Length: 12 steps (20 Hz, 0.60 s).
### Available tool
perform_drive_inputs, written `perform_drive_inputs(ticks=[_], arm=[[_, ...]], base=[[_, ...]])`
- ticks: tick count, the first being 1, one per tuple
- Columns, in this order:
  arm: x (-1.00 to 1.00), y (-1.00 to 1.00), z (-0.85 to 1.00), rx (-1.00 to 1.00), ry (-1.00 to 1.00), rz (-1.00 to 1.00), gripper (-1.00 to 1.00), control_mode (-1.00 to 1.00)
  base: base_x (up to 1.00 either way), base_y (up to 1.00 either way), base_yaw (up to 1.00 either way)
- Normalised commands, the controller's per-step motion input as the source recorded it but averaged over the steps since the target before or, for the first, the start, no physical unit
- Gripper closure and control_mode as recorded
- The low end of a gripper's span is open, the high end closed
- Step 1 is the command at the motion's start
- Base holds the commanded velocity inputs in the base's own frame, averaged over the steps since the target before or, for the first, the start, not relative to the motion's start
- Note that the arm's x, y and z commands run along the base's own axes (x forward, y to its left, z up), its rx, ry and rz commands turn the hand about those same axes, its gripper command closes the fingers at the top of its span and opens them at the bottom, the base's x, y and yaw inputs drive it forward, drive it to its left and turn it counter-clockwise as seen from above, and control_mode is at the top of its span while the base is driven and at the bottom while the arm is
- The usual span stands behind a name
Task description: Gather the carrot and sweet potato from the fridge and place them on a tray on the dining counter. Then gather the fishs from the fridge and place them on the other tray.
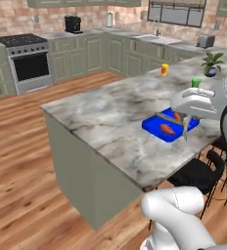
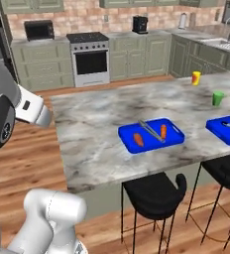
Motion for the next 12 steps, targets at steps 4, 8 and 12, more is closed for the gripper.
perform_drive_inputs(ticks=[4, 8, 12], arm=[[0.00, 0.00, 0.00, 0.00, 0.00, 0.00, 1.00, 1.00], [0.00, 0.00, 0.00, 0.00, 0.00, 0.00, 1.00, 1.00], [0.00, 0.00, 0.00, 0.00, 0.00, 0.00, 1.00, 1.00]], base=[[0.01, -0.95, 0.26], [0.00, -0.97, 0.24], [0.00, -0.95, 0.24]])
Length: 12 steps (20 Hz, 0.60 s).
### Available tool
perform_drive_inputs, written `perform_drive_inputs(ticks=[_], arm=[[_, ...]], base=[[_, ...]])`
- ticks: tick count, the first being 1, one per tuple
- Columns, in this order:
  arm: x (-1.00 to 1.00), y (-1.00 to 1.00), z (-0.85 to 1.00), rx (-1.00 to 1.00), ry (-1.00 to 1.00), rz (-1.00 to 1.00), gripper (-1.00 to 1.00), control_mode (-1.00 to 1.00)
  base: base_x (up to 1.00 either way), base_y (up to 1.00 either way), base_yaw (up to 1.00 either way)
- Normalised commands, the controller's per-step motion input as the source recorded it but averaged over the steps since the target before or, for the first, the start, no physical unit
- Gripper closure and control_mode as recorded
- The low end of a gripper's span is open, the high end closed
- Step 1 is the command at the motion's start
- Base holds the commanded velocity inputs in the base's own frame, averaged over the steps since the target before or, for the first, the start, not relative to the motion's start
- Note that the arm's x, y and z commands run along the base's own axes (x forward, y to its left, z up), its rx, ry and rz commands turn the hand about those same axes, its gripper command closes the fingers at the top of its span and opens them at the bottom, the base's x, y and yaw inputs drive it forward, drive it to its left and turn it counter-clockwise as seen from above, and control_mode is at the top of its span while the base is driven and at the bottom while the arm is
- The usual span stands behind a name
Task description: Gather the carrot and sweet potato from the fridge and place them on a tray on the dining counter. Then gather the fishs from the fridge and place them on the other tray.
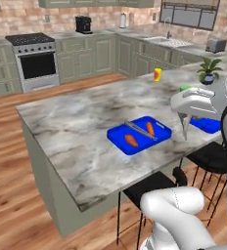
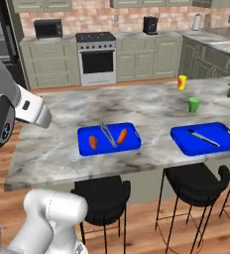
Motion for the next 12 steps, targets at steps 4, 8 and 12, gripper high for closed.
perform_drive_inputs(ticks=[4, 8, 12], arm=[[0.00, 0.00, 0.00, 0.00, 0.00, 0.00, 1.00, 1.00], [0.00, 0.00, 0.00, 0.00, 0.00, 0.00, 1.00, 1.00], [0.00, 0.00, 0.00, 0.00, 0.00, 0.00, 1.00, 1.00]], base=[[0.00, -0.95, 0.25], [0.00, -0.92, 0.26], [0.00, -0.91, 0.26]])
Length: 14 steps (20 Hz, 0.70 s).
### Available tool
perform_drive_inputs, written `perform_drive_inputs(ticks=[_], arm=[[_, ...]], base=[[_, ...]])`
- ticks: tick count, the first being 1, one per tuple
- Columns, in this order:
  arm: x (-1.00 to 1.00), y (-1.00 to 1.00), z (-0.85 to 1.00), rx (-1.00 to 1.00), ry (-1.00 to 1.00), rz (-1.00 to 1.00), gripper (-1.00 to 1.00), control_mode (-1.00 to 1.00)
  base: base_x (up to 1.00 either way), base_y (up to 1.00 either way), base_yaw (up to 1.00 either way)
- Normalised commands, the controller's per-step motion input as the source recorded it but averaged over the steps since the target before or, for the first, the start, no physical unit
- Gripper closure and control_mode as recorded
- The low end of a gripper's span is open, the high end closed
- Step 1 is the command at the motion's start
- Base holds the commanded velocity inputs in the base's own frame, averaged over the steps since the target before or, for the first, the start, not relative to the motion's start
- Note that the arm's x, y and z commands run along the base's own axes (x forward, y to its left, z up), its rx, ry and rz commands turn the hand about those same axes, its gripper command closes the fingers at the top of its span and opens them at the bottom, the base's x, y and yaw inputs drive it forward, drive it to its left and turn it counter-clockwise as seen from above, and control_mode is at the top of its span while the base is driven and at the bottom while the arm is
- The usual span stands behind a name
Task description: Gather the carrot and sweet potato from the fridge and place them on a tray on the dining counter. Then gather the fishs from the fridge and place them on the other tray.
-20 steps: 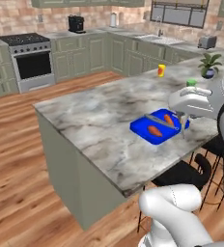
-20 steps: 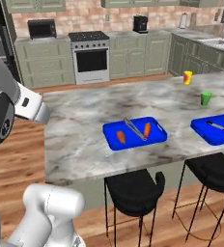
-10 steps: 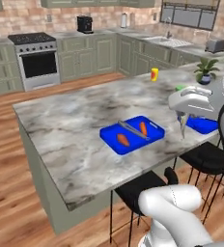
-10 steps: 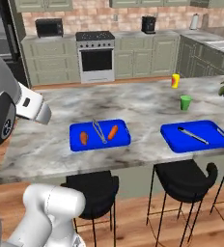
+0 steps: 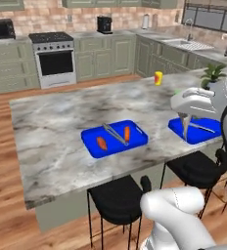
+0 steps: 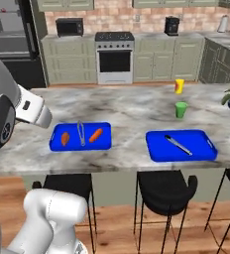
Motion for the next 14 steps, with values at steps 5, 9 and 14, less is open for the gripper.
perform_drive_inputs(ticks=[5, 9, 14], arm=[[0.00, 0.00, 0.00, 0.00, 0.00, 0.00, 1.00, 1.00], [0.00, 0.00, 0.00, 0.00, 0.00, 0.00, 1.00, 1.00], [0.00, 0.00, 0.00, 0.00, 0.00, 0.00, 1.00, 1.00]], base=[[0.02, -0.91, 0.26], [0.01, -0.93, 0.26], [0.03, -0.92, 0.26]])
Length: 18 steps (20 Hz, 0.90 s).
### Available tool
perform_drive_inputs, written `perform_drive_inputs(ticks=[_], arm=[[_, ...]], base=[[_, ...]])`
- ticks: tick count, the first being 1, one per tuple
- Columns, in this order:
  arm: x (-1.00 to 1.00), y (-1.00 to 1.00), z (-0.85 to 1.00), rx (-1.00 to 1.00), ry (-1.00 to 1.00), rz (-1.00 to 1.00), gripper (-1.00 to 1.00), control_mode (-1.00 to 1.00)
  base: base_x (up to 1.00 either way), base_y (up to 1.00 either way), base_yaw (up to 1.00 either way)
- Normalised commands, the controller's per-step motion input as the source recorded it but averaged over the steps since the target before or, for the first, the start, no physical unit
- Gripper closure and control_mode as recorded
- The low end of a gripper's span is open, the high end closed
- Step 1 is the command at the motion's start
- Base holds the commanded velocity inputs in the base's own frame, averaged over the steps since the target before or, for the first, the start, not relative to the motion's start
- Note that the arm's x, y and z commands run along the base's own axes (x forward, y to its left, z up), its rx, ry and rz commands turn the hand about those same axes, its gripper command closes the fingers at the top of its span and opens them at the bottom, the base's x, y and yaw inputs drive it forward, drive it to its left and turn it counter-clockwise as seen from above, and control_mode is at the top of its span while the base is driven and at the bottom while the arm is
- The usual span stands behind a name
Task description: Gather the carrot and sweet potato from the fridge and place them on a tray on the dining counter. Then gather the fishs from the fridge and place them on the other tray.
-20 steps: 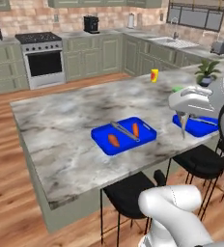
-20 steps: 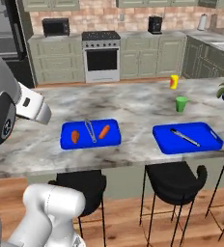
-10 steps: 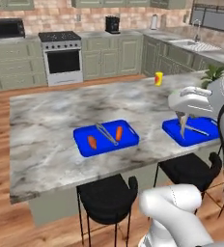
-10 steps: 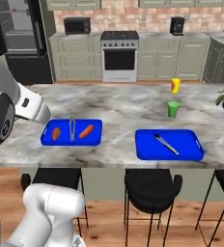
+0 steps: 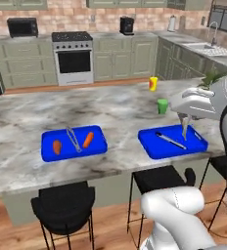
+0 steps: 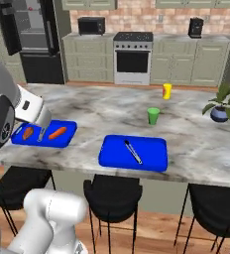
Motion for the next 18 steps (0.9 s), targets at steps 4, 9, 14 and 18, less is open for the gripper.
perform_drive_inputs(ticks=[4, 9, 14, 18], arm=[[0.00, 0.00, 0.00, 0.00, 0.00, 0.00, 1.00, 1.00], [0.00, 0.00, 0.00, 0.00, 0.00, 0.00, 1.00, 1.00], [0.00, 0.00, 0.00, 0.00, 0.00, 0.00, 1.00, 1.00], [0.55, -0.09, -0.20, 0.00, 0.10, 0.03, 1.00, -1.00]], base=[[0.06, -0.88, 0.25], [0.15, -0.74, 0.22], [0.31, -0.47, 0.16], [0.00, 0.00, 0.00]])
